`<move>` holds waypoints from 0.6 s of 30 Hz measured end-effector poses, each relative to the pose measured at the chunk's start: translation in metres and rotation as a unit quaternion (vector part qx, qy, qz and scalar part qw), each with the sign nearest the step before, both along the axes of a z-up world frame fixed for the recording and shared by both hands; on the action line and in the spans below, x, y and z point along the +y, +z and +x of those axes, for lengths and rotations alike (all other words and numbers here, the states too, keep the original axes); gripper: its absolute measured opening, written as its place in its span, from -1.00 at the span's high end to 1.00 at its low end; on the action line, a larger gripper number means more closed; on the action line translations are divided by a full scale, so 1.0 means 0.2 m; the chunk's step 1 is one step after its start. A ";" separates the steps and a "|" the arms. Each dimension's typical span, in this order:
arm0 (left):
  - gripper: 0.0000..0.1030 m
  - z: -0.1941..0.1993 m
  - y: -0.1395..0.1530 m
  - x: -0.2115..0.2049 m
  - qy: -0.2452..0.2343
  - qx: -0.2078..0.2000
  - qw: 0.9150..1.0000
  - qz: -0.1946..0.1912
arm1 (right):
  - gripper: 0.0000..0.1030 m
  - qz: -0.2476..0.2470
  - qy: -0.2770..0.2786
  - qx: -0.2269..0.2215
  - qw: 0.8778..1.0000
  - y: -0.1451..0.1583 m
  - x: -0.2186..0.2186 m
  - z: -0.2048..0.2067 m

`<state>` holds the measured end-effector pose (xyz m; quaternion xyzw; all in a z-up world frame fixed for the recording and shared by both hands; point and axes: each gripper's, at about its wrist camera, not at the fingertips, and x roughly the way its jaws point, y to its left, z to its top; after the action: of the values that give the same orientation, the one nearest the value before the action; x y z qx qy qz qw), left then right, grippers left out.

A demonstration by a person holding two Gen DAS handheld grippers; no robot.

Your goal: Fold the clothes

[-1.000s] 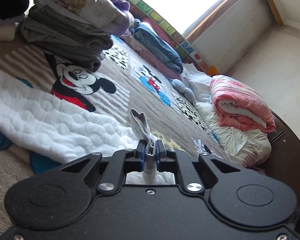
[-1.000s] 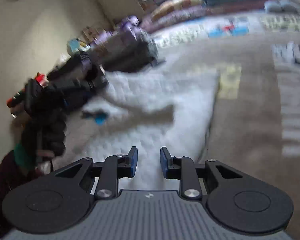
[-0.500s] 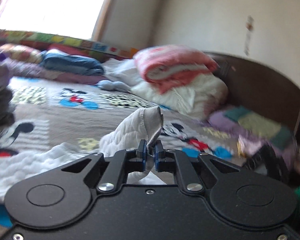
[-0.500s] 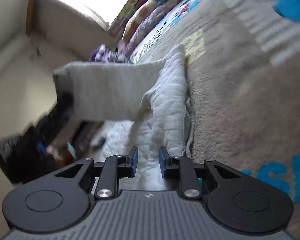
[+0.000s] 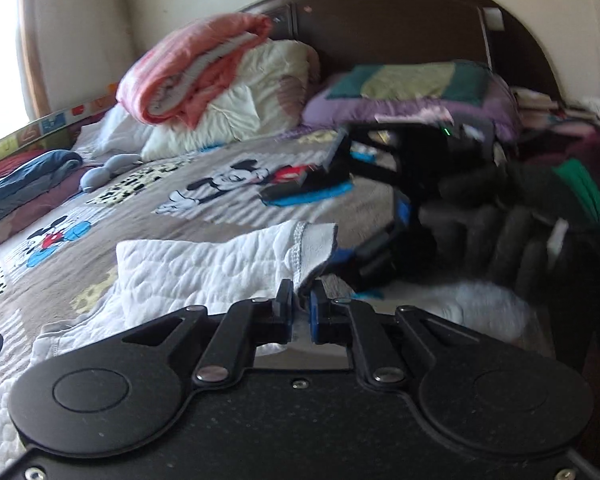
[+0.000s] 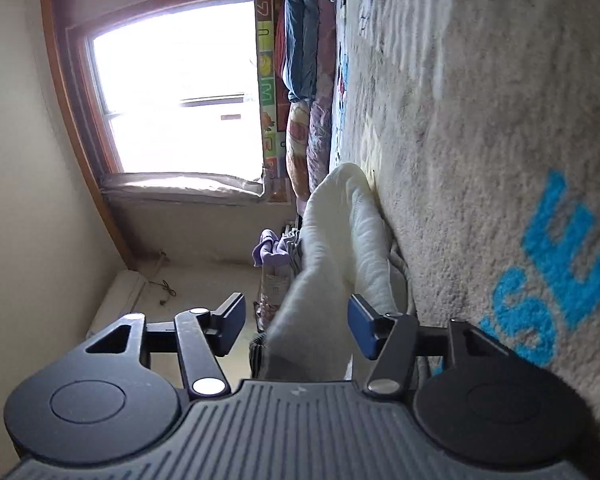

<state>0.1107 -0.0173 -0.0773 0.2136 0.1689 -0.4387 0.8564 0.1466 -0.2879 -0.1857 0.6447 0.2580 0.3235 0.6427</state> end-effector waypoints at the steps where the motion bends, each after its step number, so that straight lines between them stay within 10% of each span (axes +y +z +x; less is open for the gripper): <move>1: 0.90 -0.01 -0.01 -0.01 -0.003 -0.001 1.000 0.009 | -0.24 -0.010 0.003 -0.006 1.000 0.02 0.01 0.01; 4: 0.90 -0.01 -0.04 -0.02 -0.007 0.000 1.000 0.026 | -0.30 -0.048 0.011 -0.020 0.999 0.07 0.03 0.04; 7: 0.90 0.00 -0.06 -0.02 -0.011 0.006 0.999 0.032 | 0.20 -0.186 0.049 -0.037 0.981 0.16 0.10 0.06; 11: 0.73 0.02 -0.03 0.06 -0.019 0.048 0.998 0.020 | 0.52 -0.239 0.071 -0.058 0.967 0.17 0.19 0.06; 15: 0.71 0.12 0.11 0.26 0.052 0.089 0.989 -0.103 | 0.59 -0.257 0.066 -0.073 0.961 0.18 0.21 0.03; 18: 0.70 0.30 0.19 0.33 0.174 0.126 0.959 -0.185 | 0.60 -0.272 0.069 -0.083 0.956 0.20 0.23 0.03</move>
<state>0.1715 0.0481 -0.0390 -0.0387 0.2261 -0.3296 0.9158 0.1535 -0.2420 -0.1464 0.3975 0.3260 0.3369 0.7888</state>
